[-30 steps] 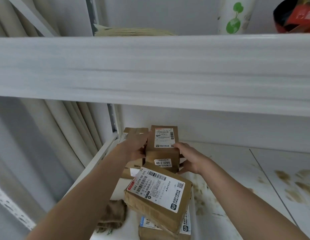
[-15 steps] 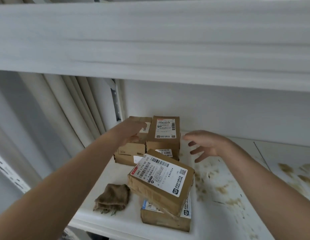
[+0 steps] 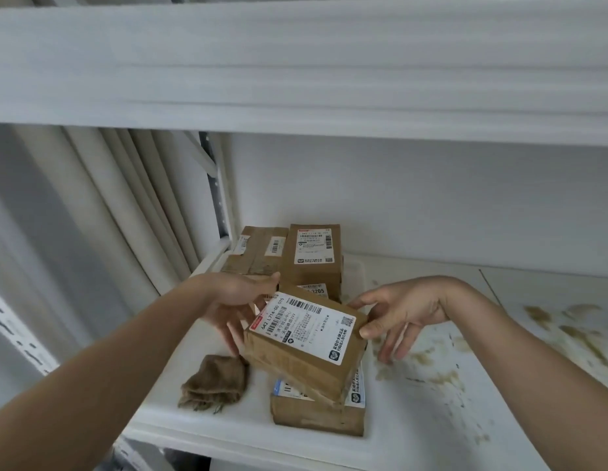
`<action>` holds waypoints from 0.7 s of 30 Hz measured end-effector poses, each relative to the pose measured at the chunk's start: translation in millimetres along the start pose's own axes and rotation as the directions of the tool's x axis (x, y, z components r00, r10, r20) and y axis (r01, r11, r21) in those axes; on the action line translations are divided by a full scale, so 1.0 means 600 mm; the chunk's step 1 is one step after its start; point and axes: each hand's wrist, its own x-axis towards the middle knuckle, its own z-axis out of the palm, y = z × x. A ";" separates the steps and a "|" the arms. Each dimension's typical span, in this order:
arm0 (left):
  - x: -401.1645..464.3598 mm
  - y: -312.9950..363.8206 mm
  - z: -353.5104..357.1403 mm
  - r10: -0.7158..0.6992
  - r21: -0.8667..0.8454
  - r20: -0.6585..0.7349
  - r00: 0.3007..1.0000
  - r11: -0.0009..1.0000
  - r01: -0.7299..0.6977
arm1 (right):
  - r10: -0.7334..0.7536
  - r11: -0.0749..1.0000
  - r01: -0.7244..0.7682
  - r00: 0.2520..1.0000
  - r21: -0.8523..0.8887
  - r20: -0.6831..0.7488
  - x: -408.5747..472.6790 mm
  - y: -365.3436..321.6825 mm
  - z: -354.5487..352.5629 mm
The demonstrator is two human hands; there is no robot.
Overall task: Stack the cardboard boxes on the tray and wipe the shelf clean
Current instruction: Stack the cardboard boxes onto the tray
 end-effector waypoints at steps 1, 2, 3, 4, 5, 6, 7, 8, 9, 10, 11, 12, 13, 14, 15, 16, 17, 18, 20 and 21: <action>-0.002 -0.003 0.002 0.010 -0.021 0.026 1.000 1.000 -0.010 | -0.009 1.000 0.009 1.000 -0.008 0.011 0.005 -0.002 0.003; -0.005 -0.005 0.004 0.027 -0.036 0.042 0.999 0.999 -0.026 | -0.022 1.000 0.022 1.000 -0.011 0.016 0.010 -0.004 0.004; -0.007 -0.006 0.003 0.046 -0.044 0.054 0.997 0.998 -0.043 | -0.034 0.999 0.034 0.999 -0.007 0.017 0.015 -0.007 0.005; -0.010 -0.006 0.001 0.059 -0.048 0.063 0.996 0.997 -0.056 | -0.042 0.999 0.042 0.999 0.003 0.019 0.019 -0.010 0.005; -0.014 -0.007 -0.002 0.069 -0.058 0.070 0.995 0.996 -0.065 | -0.051 0.999 0.051 0.998 0.017 0.021 0.021 -0.016 0.005; -0.020 -0.008 -0.005 0.078 -0.069 0.071 0.994 0.995 -0.073 | -0.067 0.997 0.067 0.998 0.031 0.016 0.022 -0.022 0.005; -0.026 -0.008 -0.011 0.092 -0.082 0.067 0.993 0.993 -0.087 | -0.092 0.995 0.092 0.996 0.044 0.003 0.022 -0.029 0.004; -0.033 -0.007 -0.016 0.112 -0.091 0.053 0.992 0.990 -0.107 | -0.118 0.991 0.119 0.993 0.055 -0.013 0.021 -0.038 0.003; -0.042 -0.006 -0.022 0.138 -0.101 0.027 0.990 0.986 -0.135 | -0.145 0.987 0.147 0.989 0.066 -0.031 0.019 -0.049 0.001; -0.052 -0.005 -0.030 0.172 -0.117 -0.012 0.985 0.978 -0.172 | -0.176 0.981 0.179 0.983 0.074 -0.053 0.017 -0.060 -0.001; -0.062 -0.003 -0.039 0.208 -0.142 -0.060 0.976 0.966 -0.215 | -0.212 0.972 0.218 0.974 0.083 -0.084 0.017 -0.073 -0.006; -0.072 -0.001 -0.050 0.241 -0.173 -0.120 0.963 0.950 -0.259 | -0.246 0.961 0.258 0.961 0.095 -0.123 0.019 -0.086 -0.011; -0.079 0.001 -0.064 0.268 -0.215 -0.192 0.944 0.927 -0.307 | -0.272 0.949 0.294 0.947 0.117 -0.172 0.022 -0.098 -0.016; -0.085 0.003 -0.077 0.291 -0.262 -0.269 0.918 0.895 -0.360 | -0.287 0.935 0.324 0.930 0.147 -0.230 0.026 -0.111 -0.020; -0.090 0.004 -0.090 0.316 -0.313 -0.335 0.888 0.851 -0.421 | -0.296 0.917 0.354 0.912 0.183 -0.283 0.032 -0.122 -0.023; -0.094 0.006 -0.102 0.352 -0.354 -0.386 0.853 0.798 -0.489 | -0.302 0.895 0.384 0.897 0.229 -0.324 0.040 -0.132 -0.024; -0.094 0.007 -0.112 0.400 -0.363 -0.422 0.814 0.748 -0.555 | -0.302 0.870 0.406 0.887 0.279 -0.351 0.048 -0.143 -0.023; -0.093 0.008 -0.119 0.447 -0.347 -0.446 0.775 0.712 -0.610 | -0.296 0.847 0.420 0.882 0.326 -0.368 0.057 -0.151 -0.022; -0.085 0.007 -0.135 0.507 -0.310 -0.483 0.714 0.663 -0.681 | -0.280 0.812 0.436 0.874 0.387 -0.398 0.078 -0.166 -0.018; -0.081 0.006 -0.141 0.511 -0.300 -0.508 0.694 0.650 -0.698 | -0.273 0.797 0.447 0.866 0.406 -0.418 0.088 -0.171 -0.016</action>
